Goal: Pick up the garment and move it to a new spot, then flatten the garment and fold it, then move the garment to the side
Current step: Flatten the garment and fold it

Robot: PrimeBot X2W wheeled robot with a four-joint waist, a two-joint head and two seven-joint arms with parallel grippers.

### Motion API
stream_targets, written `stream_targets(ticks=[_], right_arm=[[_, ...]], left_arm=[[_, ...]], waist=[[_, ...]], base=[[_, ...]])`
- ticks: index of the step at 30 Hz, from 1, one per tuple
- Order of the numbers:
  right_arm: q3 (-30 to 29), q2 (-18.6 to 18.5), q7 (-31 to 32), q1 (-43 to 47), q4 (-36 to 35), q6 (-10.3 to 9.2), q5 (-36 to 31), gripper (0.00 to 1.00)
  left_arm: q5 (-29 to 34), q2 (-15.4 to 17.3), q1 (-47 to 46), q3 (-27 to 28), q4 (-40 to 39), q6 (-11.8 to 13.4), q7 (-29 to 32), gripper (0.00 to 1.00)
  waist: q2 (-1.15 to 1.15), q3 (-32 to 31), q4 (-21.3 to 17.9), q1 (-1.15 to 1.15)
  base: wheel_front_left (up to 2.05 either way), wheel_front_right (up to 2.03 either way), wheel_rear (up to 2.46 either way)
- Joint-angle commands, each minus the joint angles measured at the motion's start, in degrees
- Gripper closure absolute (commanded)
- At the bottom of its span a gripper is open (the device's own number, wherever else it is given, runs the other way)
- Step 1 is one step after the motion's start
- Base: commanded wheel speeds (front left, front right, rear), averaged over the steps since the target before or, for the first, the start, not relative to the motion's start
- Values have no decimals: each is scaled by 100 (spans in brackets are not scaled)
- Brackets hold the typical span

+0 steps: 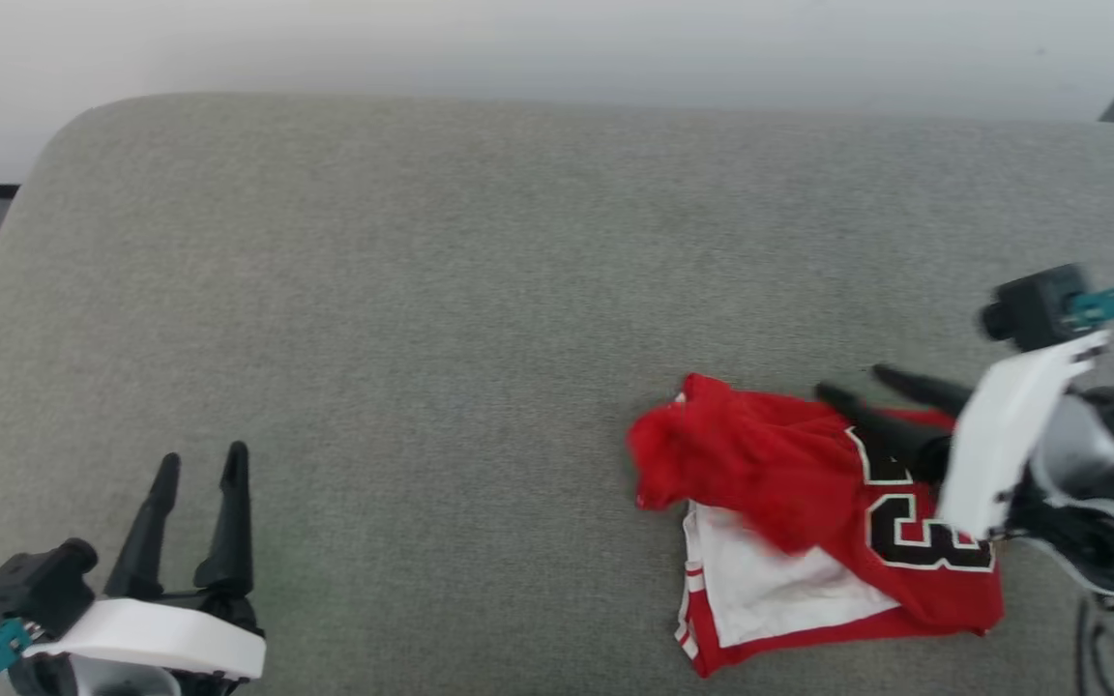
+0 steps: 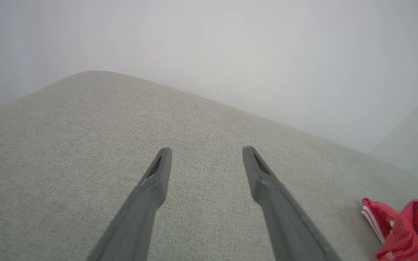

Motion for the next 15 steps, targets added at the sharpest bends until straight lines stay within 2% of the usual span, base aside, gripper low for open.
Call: stream_targets(ticks=[1, 9, 15], right_arm=[[-41, -32, -55, 69, -17, 0, -52, 0], [-768, -221, -560, 552, -205, 0, -224, 0], [-1012, -276, -1217, 975, -261, 0, -535, 0]], left_arm=[[-17, 35, 34, 38, -12, -21, -27, 0], [5, 110, 243, 265, -60, -21, -28, 0], [102, 167, 423, 392, -111, -20, -28, 0]], waist=[[0, -27, -57, 0], [0, -240, -364, 0], [0, -455, -610, 0]], base=[[0, 0, 0], [0, 0, 0], [0, 0, 0]])
